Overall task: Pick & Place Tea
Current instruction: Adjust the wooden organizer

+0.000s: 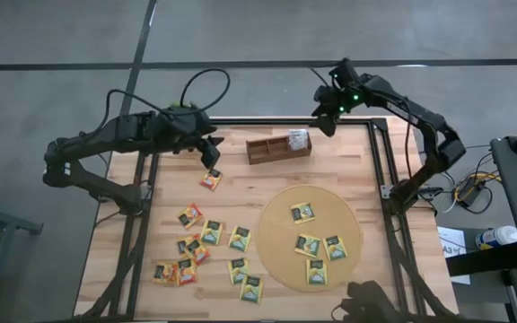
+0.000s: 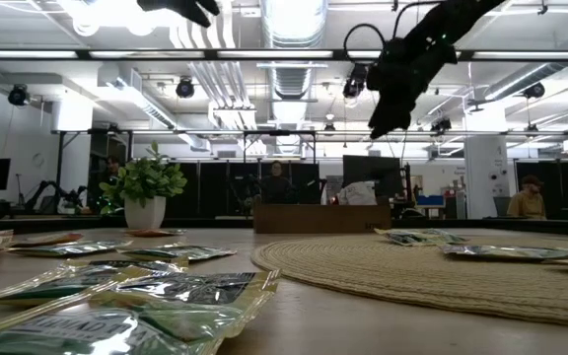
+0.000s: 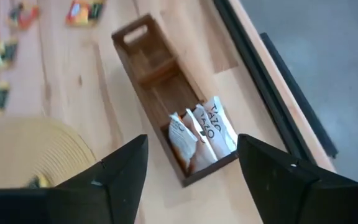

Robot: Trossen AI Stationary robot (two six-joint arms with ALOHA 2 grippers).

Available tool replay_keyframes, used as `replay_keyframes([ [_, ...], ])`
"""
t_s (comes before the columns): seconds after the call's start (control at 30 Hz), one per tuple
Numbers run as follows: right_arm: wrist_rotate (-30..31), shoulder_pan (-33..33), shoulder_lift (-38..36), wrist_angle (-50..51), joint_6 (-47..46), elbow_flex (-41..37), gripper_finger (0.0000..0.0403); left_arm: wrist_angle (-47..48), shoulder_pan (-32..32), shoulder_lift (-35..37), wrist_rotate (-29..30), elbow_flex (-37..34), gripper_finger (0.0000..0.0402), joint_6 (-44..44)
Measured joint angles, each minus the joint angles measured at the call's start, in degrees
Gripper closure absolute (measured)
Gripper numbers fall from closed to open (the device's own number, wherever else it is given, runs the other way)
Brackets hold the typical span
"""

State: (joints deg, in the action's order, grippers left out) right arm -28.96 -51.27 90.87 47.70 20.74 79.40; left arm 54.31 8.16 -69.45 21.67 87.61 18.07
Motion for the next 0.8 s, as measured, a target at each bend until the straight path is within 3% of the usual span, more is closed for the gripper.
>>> replay_keyframes([
  [0.13, -0.3, 0.0, -1.9, 0.1, -7.7, 0.0, 0.0165, 1.2, 0.0, 0.0, 0.0, 0.0, 0.0228, 1.6],
  [0.23, -4.4, 0.0, -2.9, 0.1, -11.3, -0.1, 0.0165, 0.3, 0.0, 0.0, -0.1, 0.0, 0.0228, 4.7],
  [0.37, -11.7, 1.1, -4.1, 1.1, -10.8, -0.3, 0.0163, -0.9, -0.3, 0.1, -0.1, 0.0, 0.0228, 5.5],
  [0.5, -14.8, 3.9, -4.7, 3.0, -9.4, -0.3, 0.0166, -2.7, -1.4, 0.6, 0.6, -0.8, 0.0228, 0.8],
  [0.63, -14.9, 7.2, -4.7, 3.1, -9.8, -0.4, 0.0168, -11.1, -1.7, 3.6, -0.7, -5.8, 0.0228, -5.6],
  [0.8, -14.9, 12.3, -4.7, 2.8, -7.1, -0.4, 0.0169, -24.3, -0.8, 11.6, -8.2, -16.9, 0.0228, -9.6],
])
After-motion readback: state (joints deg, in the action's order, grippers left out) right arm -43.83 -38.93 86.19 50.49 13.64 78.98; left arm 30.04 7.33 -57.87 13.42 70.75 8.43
